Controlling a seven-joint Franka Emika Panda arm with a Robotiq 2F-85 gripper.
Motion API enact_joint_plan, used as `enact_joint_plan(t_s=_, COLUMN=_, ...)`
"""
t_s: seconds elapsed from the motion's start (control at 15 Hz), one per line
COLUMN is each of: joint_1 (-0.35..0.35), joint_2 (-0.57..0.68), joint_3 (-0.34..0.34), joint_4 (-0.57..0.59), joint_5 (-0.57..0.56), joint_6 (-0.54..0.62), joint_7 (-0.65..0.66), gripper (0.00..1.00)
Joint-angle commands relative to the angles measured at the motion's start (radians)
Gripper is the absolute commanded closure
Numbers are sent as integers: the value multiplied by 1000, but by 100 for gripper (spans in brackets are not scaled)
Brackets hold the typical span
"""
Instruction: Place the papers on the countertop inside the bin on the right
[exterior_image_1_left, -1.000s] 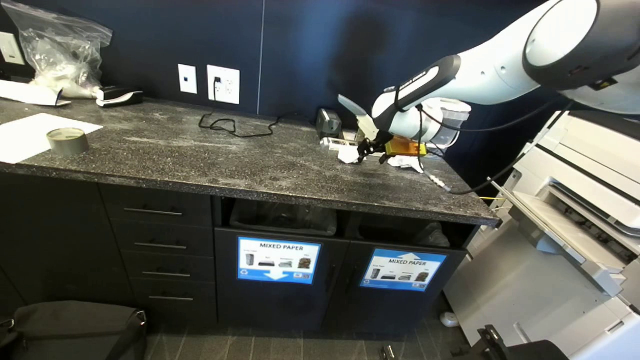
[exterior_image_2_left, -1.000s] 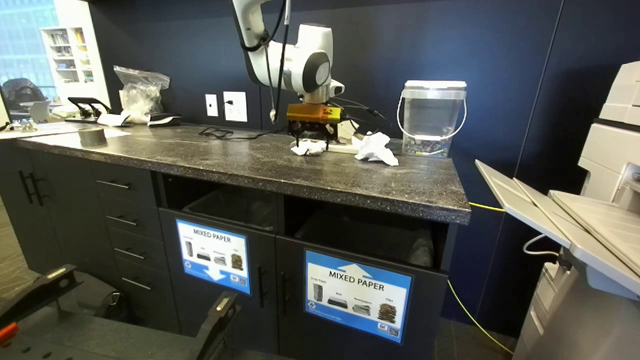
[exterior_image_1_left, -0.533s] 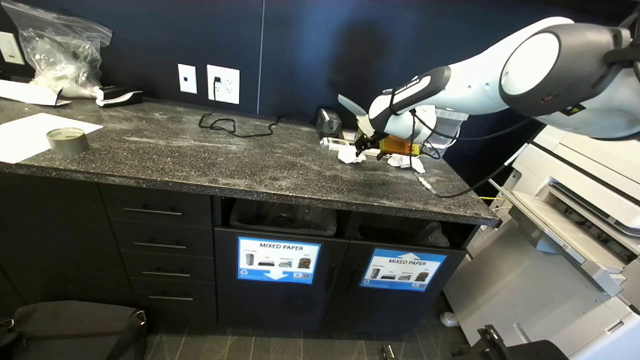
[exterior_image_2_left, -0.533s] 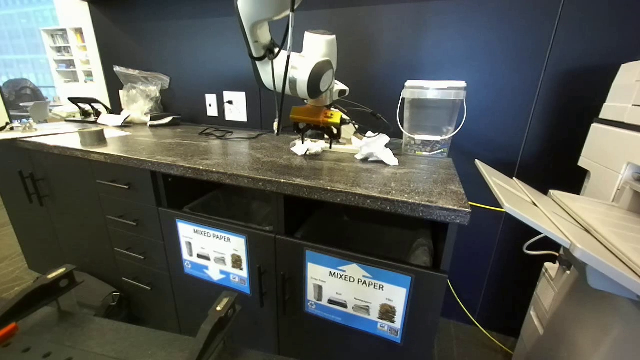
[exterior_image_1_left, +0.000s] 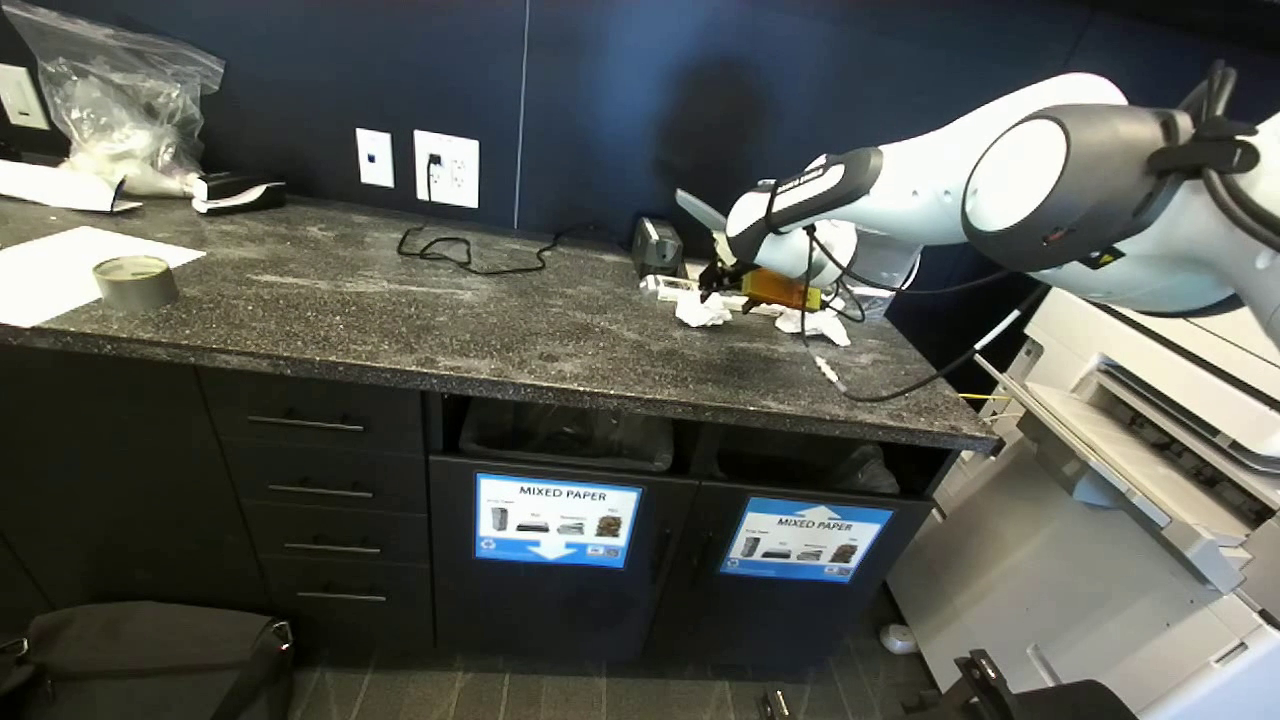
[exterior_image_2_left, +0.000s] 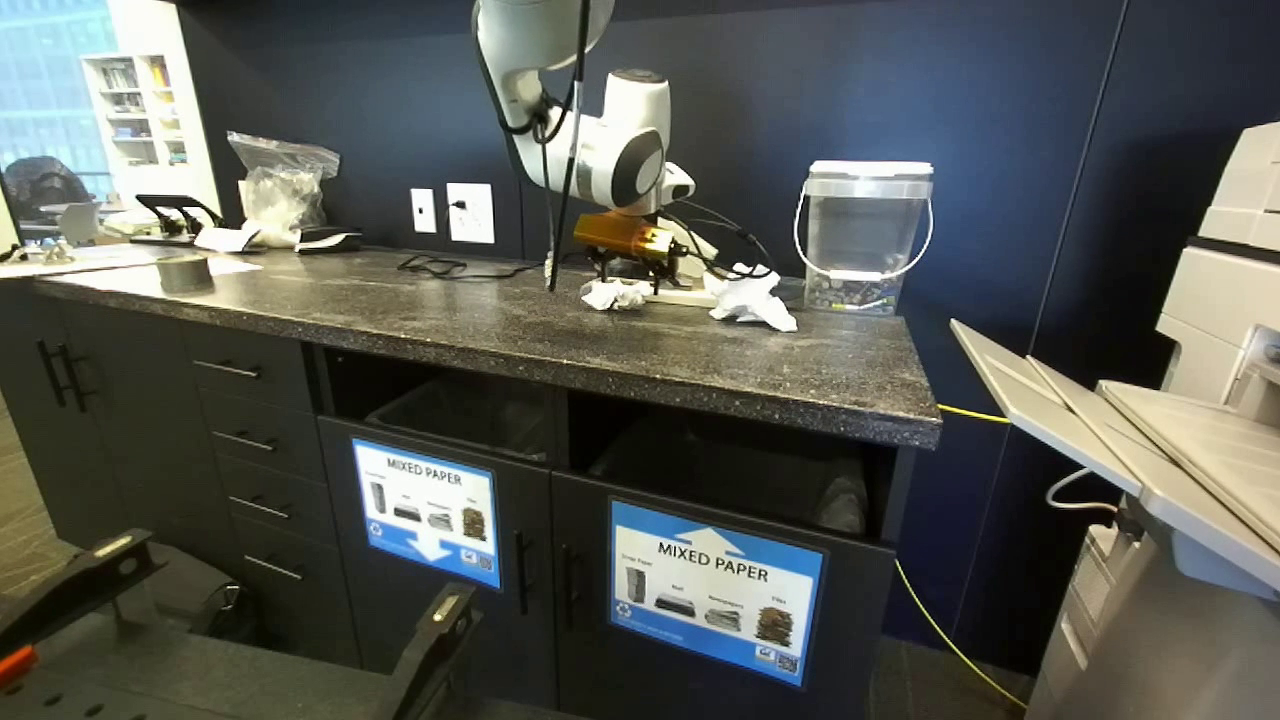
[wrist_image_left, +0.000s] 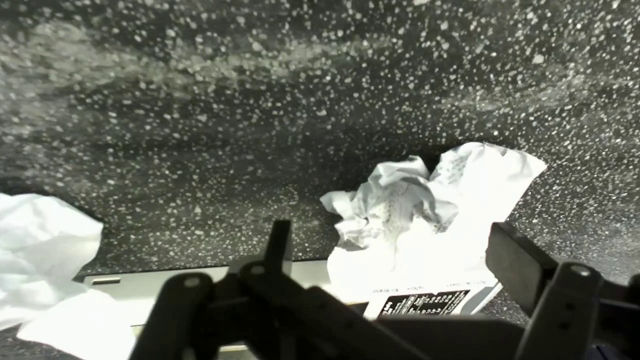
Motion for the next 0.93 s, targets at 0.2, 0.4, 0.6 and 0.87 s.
enact_joint_plan(t_s=0.2, joint_1=39, joint_2=110, joint_3=-5, joint_4=173, joint_5=16, joint_6=-28, joint_7=23, gripper=0)
enact_joint_plan(t_s=0.4, joint_1=48, joint_2=137, joint_3=-12, joint_4=210, joint_5=11, joint_6=-40, joint_7=27, gripper=0)
enact_joint_plan(t_s=0.6, joint_1=60, joint_2=157, joint_3=-32, joint_4=239, joint_5=2, joint_6=-41, joint_7=36, gripper=0)
enact_joint_plan(t_s=0.87, joint_1=73, joint_2=178, joint_3=-53, joint_4=268, joint_5=-4, joint_6=-46, joint_7=42, gripper=0)
